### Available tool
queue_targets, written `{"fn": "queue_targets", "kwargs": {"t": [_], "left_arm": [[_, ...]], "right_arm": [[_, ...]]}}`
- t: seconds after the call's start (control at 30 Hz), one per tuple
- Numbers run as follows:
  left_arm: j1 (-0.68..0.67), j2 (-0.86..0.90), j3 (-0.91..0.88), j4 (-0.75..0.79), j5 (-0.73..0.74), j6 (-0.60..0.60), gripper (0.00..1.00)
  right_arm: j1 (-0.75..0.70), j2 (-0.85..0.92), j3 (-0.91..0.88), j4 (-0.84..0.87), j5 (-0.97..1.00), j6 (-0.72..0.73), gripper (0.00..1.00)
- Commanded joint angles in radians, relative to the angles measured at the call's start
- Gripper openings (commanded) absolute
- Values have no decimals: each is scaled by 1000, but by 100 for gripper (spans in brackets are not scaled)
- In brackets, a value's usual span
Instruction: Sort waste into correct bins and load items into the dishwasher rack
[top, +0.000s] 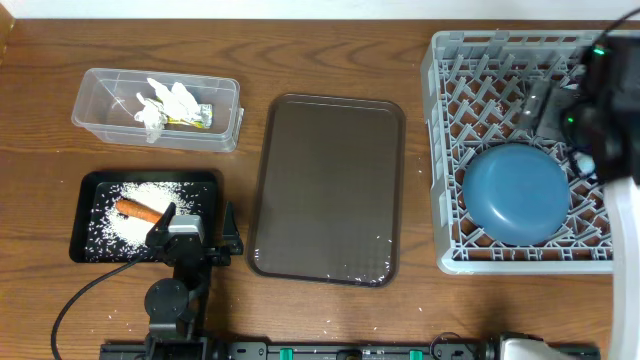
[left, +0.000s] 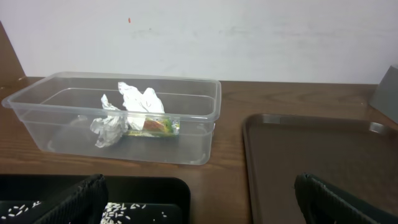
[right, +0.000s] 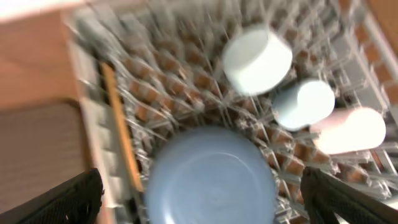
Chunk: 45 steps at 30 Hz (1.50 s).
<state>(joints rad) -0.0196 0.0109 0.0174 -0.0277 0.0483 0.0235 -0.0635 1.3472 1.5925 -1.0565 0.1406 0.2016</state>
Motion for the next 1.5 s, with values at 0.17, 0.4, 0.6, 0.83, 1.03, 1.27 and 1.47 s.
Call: {"fn": "queue_targets", "kwargs": {"t": [0.17, 0.4, 0.6, 0.83, 1.03, 1.27, 1.47], "left_arm": [[5, -6, -13, -42, -27, 6, 98], [5, -6, -13, -42, -27, 6, 98], [5, -6, -13, -42, -27, 6, 98], [5, -6, -13, -42, -27, 6, 98], [5, -6, -13, -42, -27, 6, 98], [5, -6, -13, -42, -27, 6, 98], [5, -6, -13, -42, -27, 6, 98]], "right_arm": [[-1, -359, -434, 306, -133, 11, 99], [-1, -683, -919, 667, -220, 11, 99], [-1, -913, -1224, 892, -280, 11, 99], [20, -1100, -1474, 1083, -291, 11, 99], [45, -1163, -1587, 1204, -276, 9, 99], [59, -1263, -1587, 1120, -252, -24, 99], [59, -1336, -1587, 988, -232, -35, 99]]}}
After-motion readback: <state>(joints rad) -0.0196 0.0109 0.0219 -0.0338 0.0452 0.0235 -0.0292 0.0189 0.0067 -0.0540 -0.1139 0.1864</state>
